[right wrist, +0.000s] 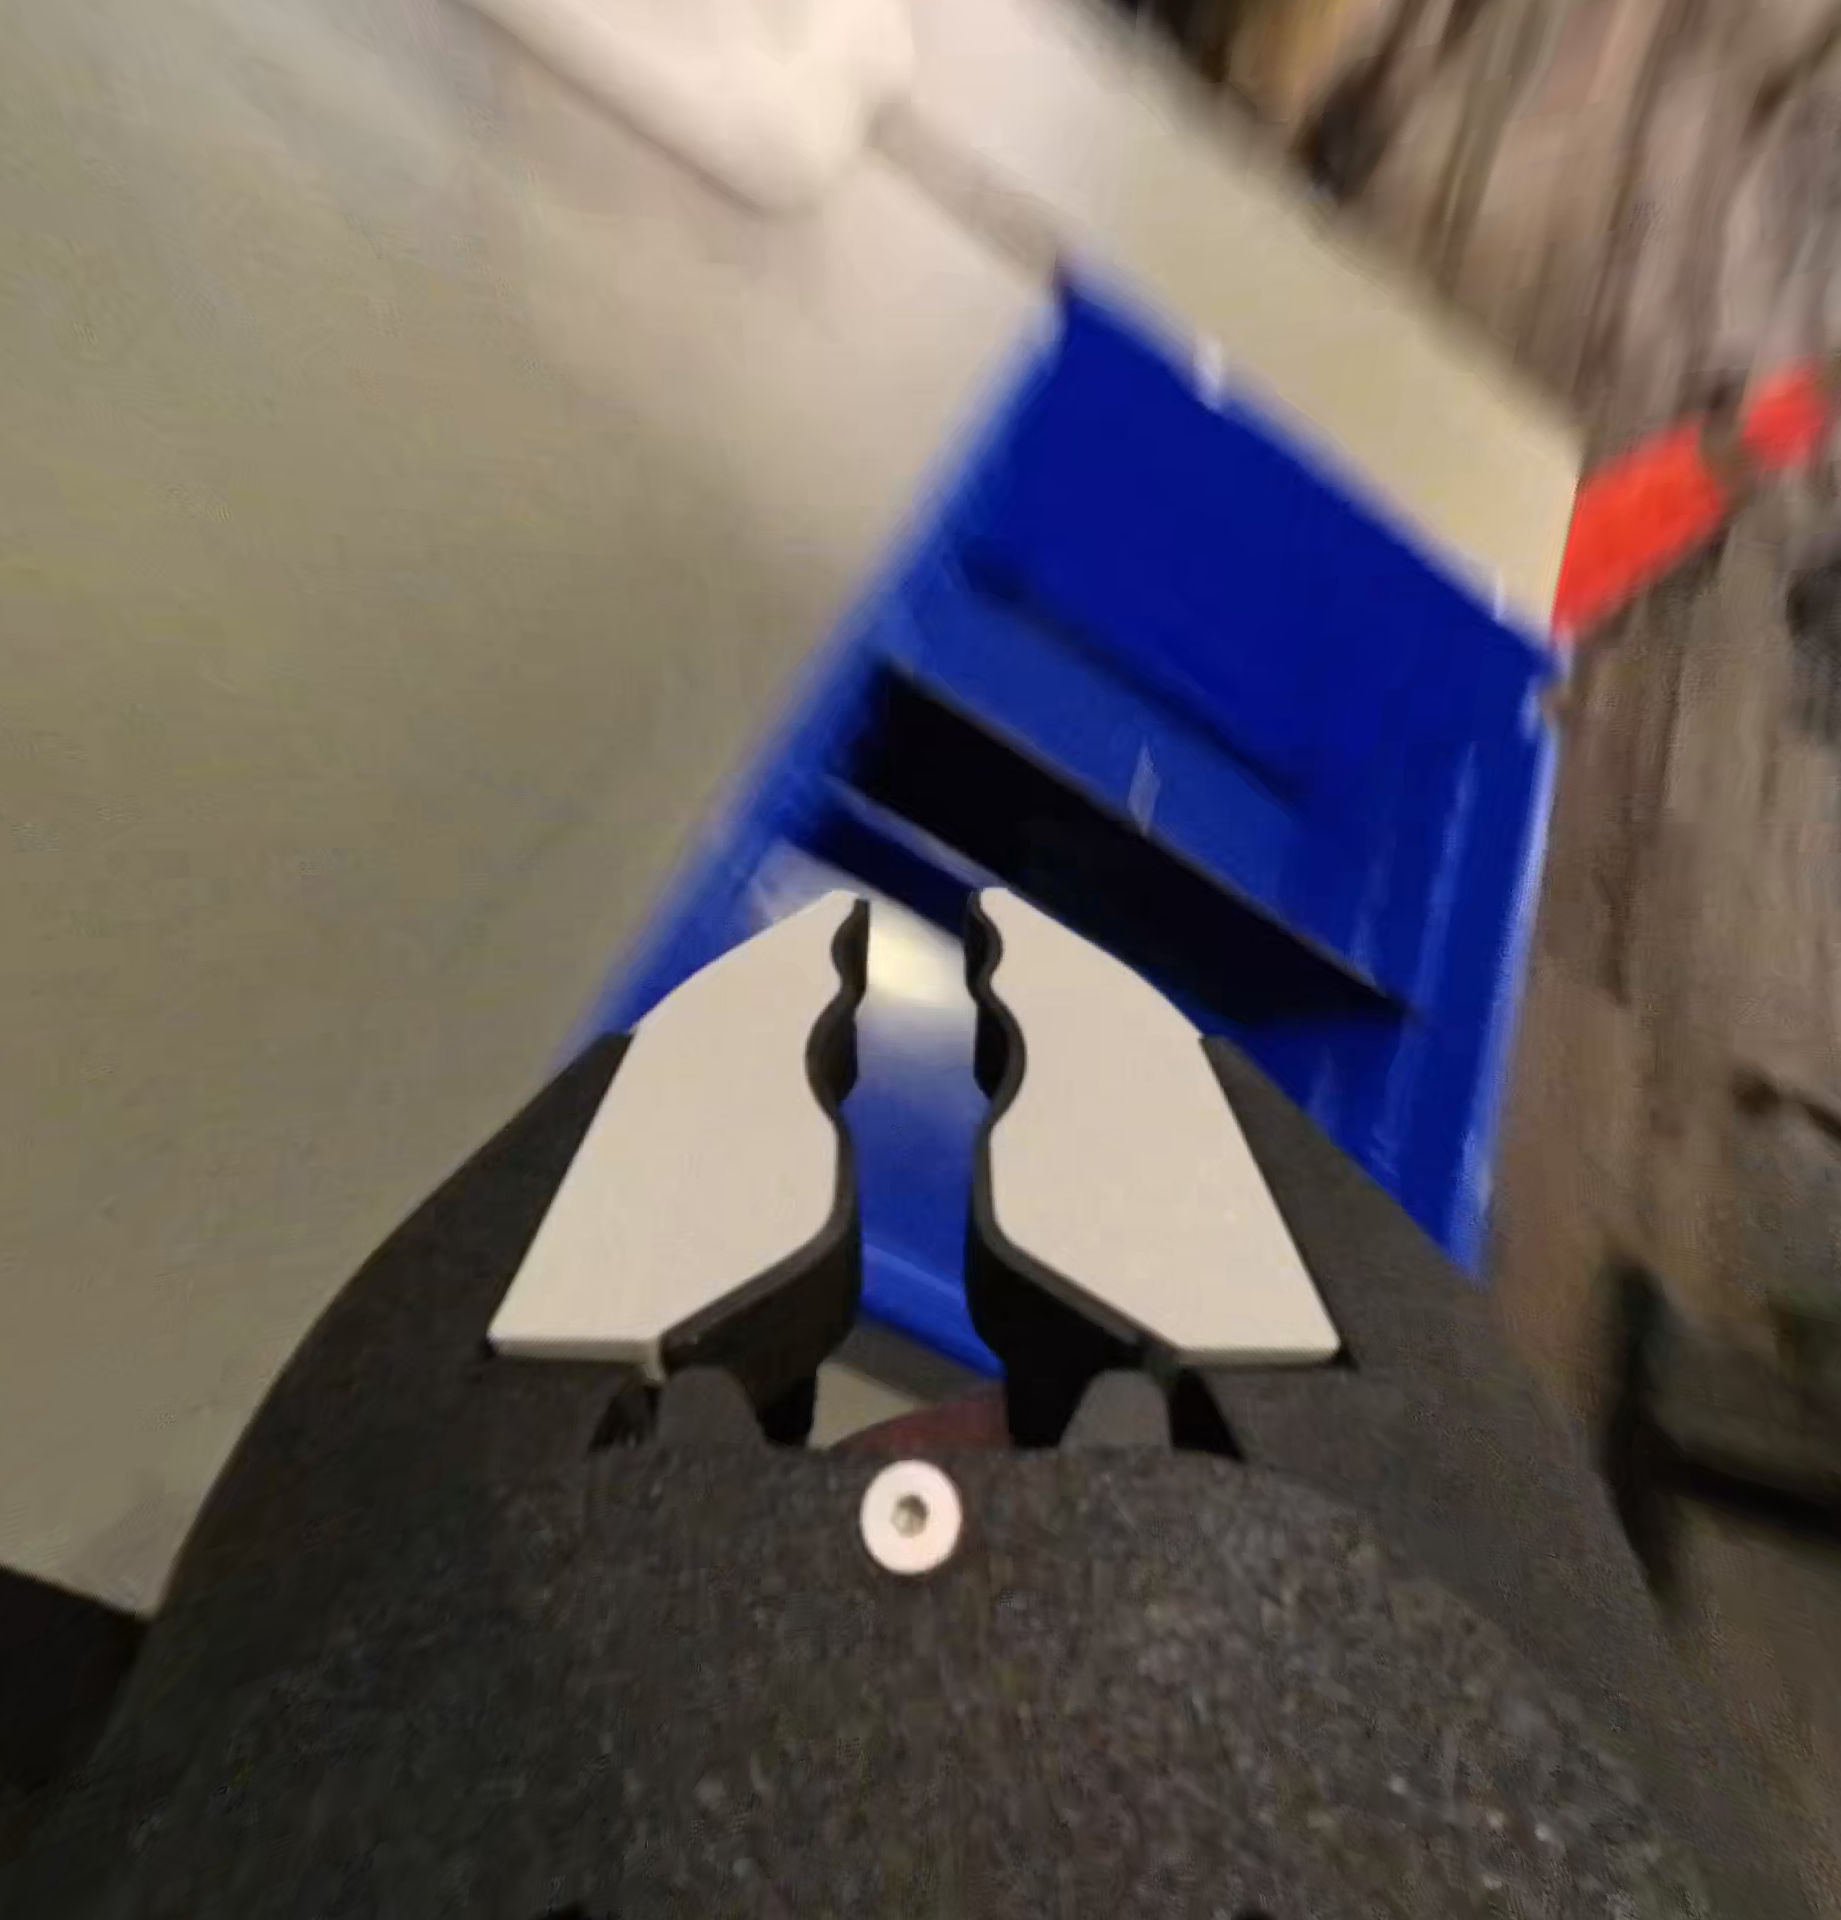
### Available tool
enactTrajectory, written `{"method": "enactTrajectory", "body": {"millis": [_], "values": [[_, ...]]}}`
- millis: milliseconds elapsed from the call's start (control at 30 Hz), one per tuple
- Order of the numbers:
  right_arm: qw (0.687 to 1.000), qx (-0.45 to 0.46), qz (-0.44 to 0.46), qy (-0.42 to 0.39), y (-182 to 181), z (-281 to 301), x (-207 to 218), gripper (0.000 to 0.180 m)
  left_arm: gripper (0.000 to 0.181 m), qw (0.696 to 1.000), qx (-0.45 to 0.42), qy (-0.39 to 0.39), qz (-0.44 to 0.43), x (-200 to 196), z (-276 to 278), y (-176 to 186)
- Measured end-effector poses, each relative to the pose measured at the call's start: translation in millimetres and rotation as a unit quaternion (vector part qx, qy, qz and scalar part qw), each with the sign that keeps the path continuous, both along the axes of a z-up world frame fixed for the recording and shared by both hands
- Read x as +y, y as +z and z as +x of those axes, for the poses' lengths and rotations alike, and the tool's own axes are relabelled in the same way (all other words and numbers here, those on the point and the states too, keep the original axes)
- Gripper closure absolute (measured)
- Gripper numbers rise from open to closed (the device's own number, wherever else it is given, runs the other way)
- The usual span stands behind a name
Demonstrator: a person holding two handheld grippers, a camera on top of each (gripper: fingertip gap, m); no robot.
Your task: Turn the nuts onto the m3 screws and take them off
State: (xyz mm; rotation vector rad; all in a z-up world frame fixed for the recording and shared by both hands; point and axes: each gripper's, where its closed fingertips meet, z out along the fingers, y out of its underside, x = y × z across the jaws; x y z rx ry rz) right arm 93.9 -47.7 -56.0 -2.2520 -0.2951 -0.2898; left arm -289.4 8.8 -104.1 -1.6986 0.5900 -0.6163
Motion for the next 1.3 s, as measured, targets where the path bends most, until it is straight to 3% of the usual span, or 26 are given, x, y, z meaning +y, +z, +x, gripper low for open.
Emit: {"method": "enactTrajectory", "body": {"millis": [33, 100, 200, 300, 367, 567, 633, 833, 1167, 1300], "values": [[0.996, 0.033, 0.085, 0.024, 18.9, -35.4, 0.8, 0.158, 0.176, 1.000, -0.001, 0.002, -0.002, 0.6, -0.7, 0.0], [0.967, 0.100, 0.229, 0.055, 38.6, -98.1, -4.6, 0.158, 0.176, 1.000, -0.003, 0.004, -0.003, 1.1, -1.1, 0.0], [0.923, 0.213, 0.305, 0.099, 19.7, -173.8, -13.6, 0.154, 0.176, 1.000, 0.005, -0.011, -0.004, -1.3, 3.2, -1.6], [0.900, 0.272, 0.287, 0.184, -6.6, -224.8, -21.0, 0.151, 0.176, 0.998, 0.003, -0.066, -0.006, -8.4, 13.7, -1.2], [0.869, 0.321, 0.263, 0.271, -11.0, -254.5, -32.9, 0.152, 0.176, 0.988, 0.000, -0.152, -0.010, -21.2, 28.4, 0.4], [0.778, 0.375, 0.204, 0.461, 12.5, -285.6, -50.1, 0.162, 0.177, 0.892, -0.077, -0.444, -0.040, -76.3, 57.8, 52.9], [0.775, 0.360, 0.194, 0.482, 20.0, -289.2, -44.5, 0.159, 0.177, 0.868, -0.083, -0.488, -0.035, -81.7, 61.6, 68.2], [0.772, 0.336, 0.191, 0.504, 31.5, -299.4, -35.3, 0.163, 0.177, 0.836, -0.083, -0.542, -0.017, -90.4, 68.6, 87.1], [0.755, 0.353, 0.196, 0.517, 33.7, -305.3, -42.4, 0.165, 0.177, 0.822, -0.087, -0.563, -0.027, -98.1, 74.9, 84.4], [0.755, 0.348, 0.211, 0.514, 36.1, -306.9, -40.8, 0.177, 0.177, 0.817, -0.086, -0.569, -0.026, -99.9, 77.1, 85.2]]}}
